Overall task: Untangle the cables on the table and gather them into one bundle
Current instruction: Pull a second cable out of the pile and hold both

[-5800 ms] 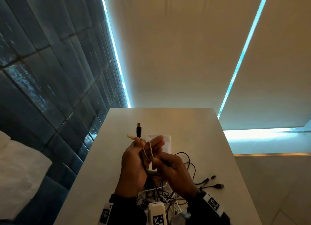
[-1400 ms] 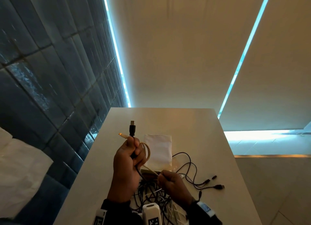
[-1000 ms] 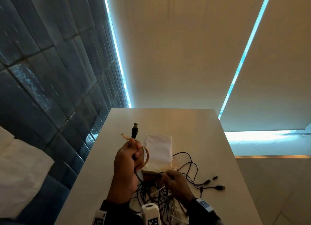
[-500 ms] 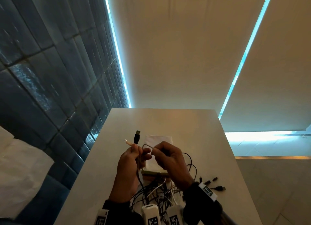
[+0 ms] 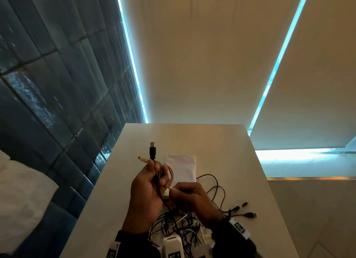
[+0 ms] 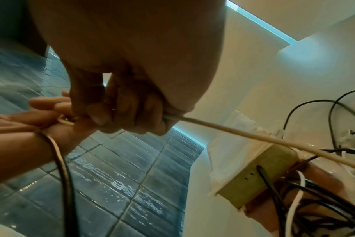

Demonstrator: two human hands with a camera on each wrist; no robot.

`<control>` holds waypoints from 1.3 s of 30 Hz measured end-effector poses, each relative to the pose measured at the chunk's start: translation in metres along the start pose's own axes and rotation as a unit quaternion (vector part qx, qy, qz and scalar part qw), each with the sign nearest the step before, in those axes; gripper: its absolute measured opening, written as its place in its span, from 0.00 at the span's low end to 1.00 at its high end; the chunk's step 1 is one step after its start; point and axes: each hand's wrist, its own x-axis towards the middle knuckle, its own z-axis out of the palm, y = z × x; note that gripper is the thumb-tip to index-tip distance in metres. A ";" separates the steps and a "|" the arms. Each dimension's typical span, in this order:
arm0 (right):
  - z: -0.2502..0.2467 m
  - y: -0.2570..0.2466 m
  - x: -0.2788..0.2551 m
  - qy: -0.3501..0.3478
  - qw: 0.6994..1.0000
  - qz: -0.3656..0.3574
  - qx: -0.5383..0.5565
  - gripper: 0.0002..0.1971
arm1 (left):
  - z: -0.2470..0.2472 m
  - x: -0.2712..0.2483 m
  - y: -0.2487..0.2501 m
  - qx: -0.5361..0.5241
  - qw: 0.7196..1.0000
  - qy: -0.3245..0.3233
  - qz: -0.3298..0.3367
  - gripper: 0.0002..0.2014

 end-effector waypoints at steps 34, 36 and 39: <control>-0.019 0.014 0.013 0.187 0.979 -0.033 -0.068 0.08 | 0.001 -0.004 0.008 0.212 0.976 0.038 -0.039 0.18; -0.010 -0.009 0.012 0.158 0.983 -0.074 -0.052 0.08 | 0.002 -0.004 0.006 0.219 0.974 0.046 -0.045 0.18; 0.001 -0.028 0.007 0.101 0.989 -0.105 -0.023 0.08 | 0.005 -0.004 0.006 0.211 0.975 0.056 -0.038 0.18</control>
